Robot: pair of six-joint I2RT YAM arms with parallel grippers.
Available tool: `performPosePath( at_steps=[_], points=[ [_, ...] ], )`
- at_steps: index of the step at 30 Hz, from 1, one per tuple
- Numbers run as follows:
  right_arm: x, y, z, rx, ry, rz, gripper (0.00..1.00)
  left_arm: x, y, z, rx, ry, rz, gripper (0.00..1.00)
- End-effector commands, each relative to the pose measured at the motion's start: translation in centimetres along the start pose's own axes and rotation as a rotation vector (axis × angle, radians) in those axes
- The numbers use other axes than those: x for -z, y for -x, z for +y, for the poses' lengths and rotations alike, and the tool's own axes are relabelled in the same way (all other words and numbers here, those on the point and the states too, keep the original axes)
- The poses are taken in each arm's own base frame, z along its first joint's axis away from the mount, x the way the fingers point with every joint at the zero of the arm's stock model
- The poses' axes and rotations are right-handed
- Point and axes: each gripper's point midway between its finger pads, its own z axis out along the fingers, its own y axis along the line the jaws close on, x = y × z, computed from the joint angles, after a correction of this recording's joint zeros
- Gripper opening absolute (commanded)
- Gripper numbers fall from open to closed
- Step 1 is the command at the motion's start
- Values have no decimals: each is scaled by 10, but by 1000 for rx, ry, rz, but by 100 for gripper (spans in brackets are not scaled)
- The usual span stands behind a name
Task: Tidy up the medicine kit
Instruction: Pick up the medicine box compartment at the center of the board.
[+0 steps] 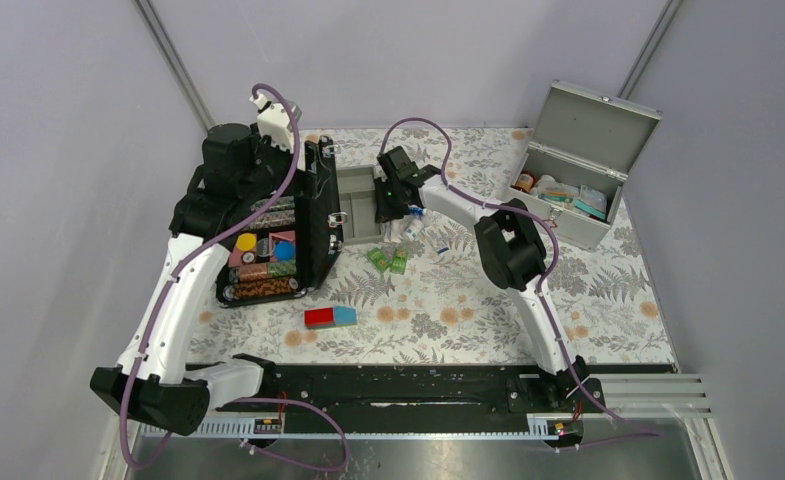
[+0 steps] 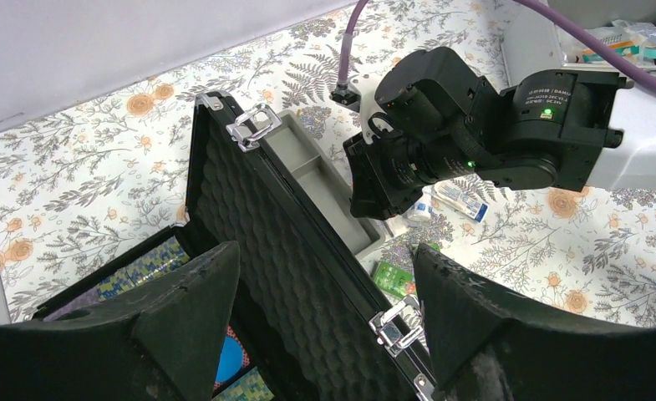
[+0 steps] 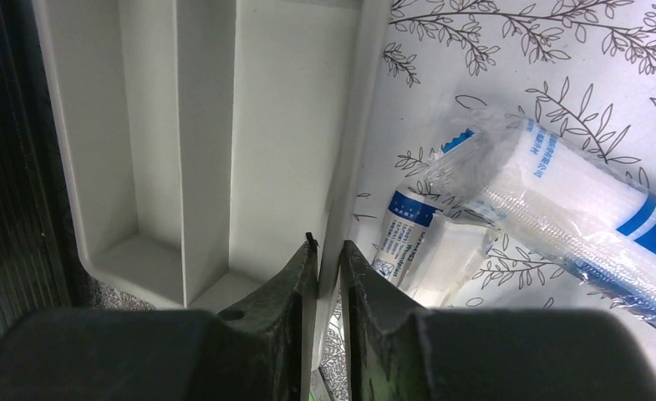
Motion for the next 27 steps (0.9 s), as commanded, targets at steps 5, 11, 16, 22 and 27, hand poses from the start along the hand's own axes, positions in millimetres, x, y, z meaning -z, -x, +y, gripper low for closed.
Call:
performPosePath(
  at_steps=[5, 11, 16, 22, 27],
  points=[
    [8, 19, 12, 26, 23, -45, 13, 4, 23, 4, -13, 21, -71, 76],
    [25, 53, 24, 53, 45, -135, 0, 1, 23, 3, -3, 14, -75, 76],
    [53, 93, 41, 84, 97, -244, 0, -2, 24, 3, 4, 12, -82, 76],
    [96, 132, 30, 150, 75, -356, 0, -5, 28, 4, 0, 11, -96, 76],
    [136, 142, 0, 227, 77, -380, 0, -11, 31, 5, -3, 6, -109, 76]
  ],
)
